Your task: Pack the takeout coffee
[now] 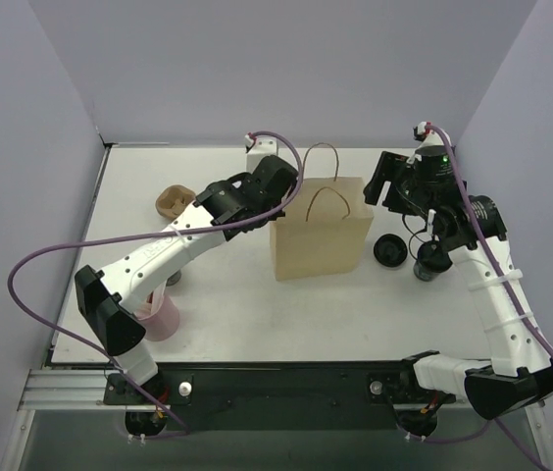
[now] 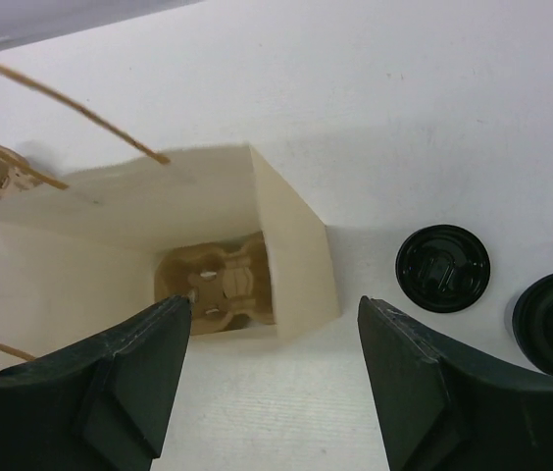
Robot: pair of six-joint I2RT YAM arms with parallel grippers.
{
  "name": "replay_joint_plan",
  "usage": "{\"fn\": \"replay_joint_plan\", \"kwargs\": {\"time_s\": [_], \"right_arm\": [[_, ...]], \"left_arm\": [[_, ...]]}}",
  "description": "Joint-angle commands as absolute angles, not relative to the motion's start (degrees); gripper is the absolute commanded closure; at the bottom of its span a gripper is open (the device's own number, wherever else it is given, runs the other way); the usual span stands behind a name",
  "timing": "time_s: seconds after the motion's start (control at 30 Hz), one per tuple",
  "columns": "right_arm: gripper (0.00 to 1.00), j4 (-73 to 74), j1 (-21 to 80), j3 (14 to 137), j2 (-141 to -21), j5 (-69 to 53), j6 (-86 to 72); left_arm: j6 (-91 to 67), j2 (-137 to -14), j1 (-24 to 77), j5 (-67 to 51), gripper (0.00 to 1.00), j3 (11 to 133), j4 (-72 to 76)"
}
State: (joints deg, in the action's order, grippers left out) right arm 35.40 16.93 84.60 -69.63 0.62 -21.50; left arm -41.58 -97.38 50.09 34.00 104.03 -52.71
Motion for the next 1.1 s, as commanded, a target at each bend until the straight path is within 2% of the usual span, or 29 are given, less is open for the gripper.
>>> {"fn": "replay_joint_plan", "kwargs": {"time_s": [0.0, 0.23, 0.43, 0.6, 0.73, 1.07], "right_arm": [[0.3, 35.51, 17.14, 87.71, -67.68, 1.23, -23.55], [0.35, 36.56, 17.14, 87.02, -67.5, 0.44, -23.47], [0.36, 38.84, 17.23, 83.15, -63.91, -3.78, -23.82], [0.35, 41.13, 17.14, 79.19, -59.07, -3.16, -25.57], [0.34, 40.96, 17.23, 75.24, -52.74, -8.77, -26.97], [0.36, 41.31, 17.84, 69.52, -49.05, -19.06, -22.68]], "left_arm": [[-29.28, -92.73, 47.74, 27.63, 1.0, 101.43, -40.28], [-23.13, -88.6, 44.47, 20.06, 1.0, 95.82, -31.22], [-20.22, -76.93, 44.47, 11.62, 1.0, 75.98, -14.61], [-19.87, -70.41, 45.35, 8.88, 1.0, 65.85, -7.4], [-17.93, -64.44, 45.79, 7.12, 1.0, 57.76, -0.89], [-14.23, -60.73, 49.13, 8.18, 1.0, 52.83, 2.11]]}}
